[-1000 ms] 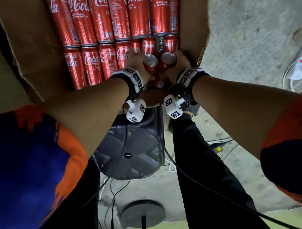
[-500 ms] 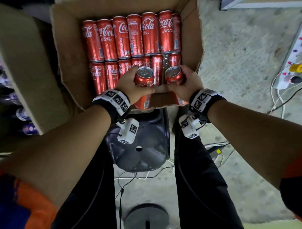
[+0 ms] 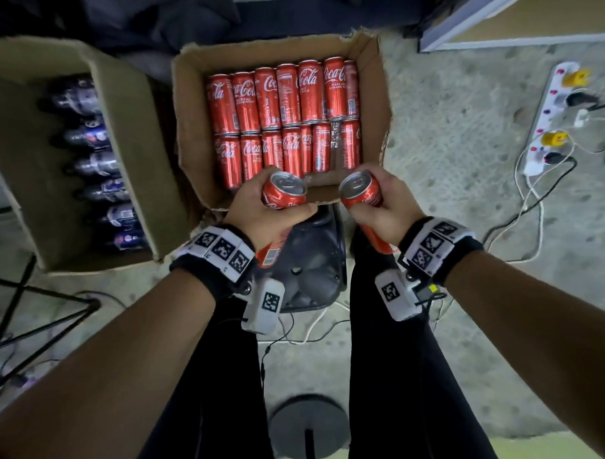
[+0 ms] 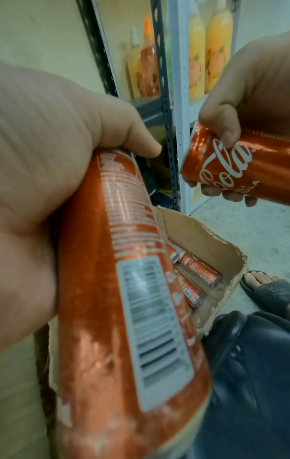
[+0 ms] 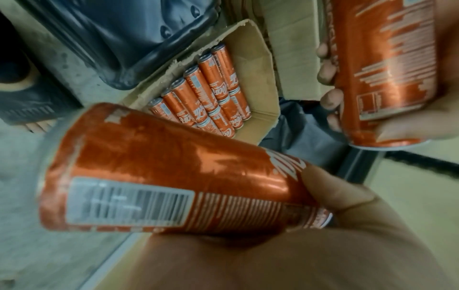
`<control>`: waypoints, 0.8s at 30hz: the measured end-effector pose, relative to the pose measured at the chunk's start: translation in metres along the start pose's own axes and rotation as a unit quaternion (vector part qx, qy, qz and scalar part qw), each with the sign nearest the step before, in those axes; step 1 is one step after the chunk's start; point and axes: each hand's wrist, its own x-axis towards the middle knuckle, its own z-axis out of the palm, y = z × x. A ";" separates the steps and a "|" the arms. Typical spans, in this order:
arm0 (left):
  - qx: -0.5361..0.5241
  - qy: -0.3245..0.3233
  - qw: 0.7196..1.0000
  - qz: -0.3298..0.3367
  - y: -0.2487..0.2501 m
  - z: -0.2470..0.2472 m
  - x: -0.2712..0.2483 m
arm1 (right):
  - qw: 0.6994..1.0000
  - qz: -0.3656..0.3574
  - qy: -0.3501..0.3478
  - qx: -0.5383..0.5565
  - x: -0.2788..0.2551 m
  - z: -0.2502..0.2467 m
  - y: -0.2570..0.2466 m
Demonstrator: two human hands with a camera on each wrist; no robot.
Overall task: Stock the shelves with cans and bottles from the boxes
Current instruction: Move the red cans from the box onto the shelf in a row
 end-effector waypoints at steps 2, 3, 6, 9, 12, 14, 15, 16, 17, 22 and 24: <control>0.006 0.000 1.000 0.009 0.013 -0.004 -0.025 | 1.000 -0.006 -0.002 -0.006 -0.025 -0.004 -0.019; 0.010 -0.003 1.000 0.015 0.019 -0.007 -0.037 | 1.000 -0.007 -0.001 -0.010 -0.036 -0.006 -0.029; 0.012 -0.005 0.999 0.031 0.043 -0.017 -0.071 | 1.000 -0.006 0.010 -0.006 -0.069 -0.015 -0.054; 0.008 0.006 0.999 0.042 0.077 -0.030 -0.106 | 1.000 -0.012 0.019 0.016 -0.100 -0.030 -0.087; 0.011 0.020 0.998 0.061 0.118 -0.044 -0.145 | 0.999 -0.010 0.028 0.036 -0.130 -0.050 -0.124; 0.009 0.030 0.996 0.084 0.147 -0.053 -0.172 | 0.998 -0.019 0.036 0.046 -0.151 -0.064 -0.151; 0.006 0.037 0.994 0.099 0.162 -0.057 -0.185 | 0.997 -0.028 0.046 0.051 -0.161 -0.071 -0.165; 0.005 0.044 0.992 0.115 0.176 -0.062 -0.198 | 0.996 -0.037 0.058 0.056 -0.171 -0.078 -0.178; 0.005 0.052 0.990 0.132 0.191 -0.066 -0.210 | 0.995 -0.046 0.069 0.057 -0.180 -0.086 -0.192; 0.014 0.059 0.967 0.249 0.262 -0.085 -0.270 | 0.986 -0.105 0.109 0.076 -0.224 -0.126 -0.259; 0.025 0.055 0.952 0.299 0.291 -0.092 -0.289 | 0.980 -0.137 0.122 0.080 -0.240 -0.143 -0.285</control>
